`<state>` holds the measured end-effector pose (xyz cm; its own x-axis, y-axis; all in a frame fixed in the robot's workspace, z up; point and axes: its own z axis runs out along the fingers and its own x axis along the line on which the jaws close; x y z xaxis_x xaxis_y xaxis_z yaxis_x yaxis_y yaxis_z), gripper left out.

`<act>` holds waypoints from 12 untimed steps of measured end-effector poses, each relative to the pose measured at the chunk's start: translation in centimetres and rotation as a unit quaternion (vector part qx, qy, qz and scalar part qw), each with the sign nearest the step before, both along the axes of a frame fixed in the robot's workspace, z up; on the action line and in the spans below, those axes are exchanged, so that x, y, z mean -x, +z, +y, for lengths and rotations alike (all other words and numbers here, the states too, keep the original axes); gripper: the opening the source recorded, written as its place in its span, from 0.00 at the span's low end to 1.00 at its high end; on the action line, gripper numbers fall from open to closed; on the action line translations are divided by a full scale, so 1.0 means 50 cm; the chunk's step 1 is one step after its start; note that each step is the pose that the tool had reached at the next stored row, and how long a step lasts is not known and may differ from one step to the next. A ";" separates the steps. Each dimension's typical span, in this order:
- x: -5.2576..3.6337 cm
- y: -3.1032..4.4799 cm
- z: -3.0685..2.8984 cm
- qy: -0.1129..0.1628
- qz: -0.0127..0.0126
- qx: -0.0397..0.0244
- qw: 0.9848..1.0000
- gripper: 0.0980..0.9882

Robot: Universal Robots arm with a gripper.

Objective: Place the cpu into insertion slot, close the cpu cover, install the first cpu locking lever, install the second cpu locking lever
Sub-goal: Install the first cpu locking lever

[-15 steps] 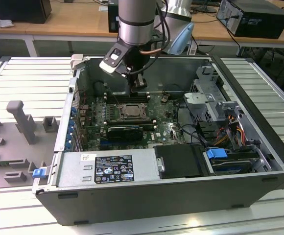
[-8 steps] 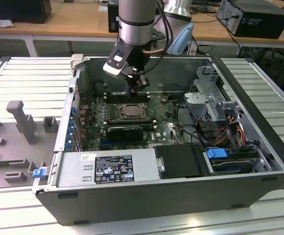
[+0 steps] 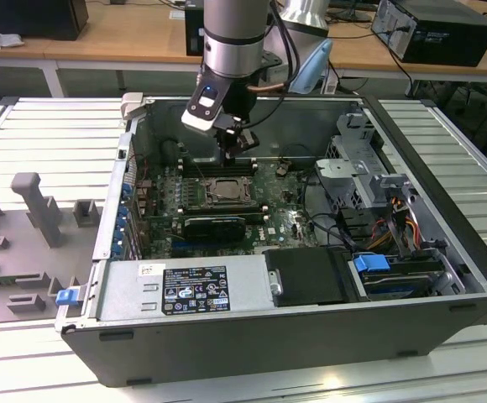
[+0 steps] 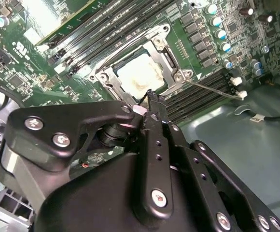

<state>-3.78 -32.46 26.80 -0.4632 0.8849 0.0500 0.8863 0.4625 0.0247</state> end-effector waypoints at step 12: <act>0.000 0.000 0.000 0.097 0.000 0.000 0.995 0.01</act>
<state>-3.78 -32.46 26.80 -0.6252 0.7789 0.0501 0.7804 0.6248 0.0247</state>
